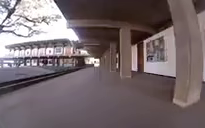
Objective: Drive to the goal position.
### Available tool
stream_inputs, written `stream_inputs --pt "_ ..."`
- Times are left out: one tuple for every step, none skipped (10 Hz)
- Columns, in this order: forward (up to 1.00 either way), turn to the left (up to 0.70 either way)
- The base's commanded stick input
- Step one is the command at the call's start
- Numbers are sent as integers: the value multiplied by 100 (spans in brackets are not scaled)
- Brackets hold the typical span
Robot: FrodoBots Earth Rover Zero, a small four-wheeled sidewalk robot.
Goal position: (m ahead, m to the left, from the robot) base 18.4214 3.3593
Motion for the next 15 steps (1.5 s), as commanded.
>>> stream_inputs --pt "100 1" --pt "100 1" --pt "100 1" --pt "100 1" --pt "100 1" --pt "100 1" --pt "100 1" --pt "100 1" --pt "100 1" --pt "100 1" --pt "100 1" --pt "100 1" --pt "100 1" --pt "100 1" --pt "100 1"
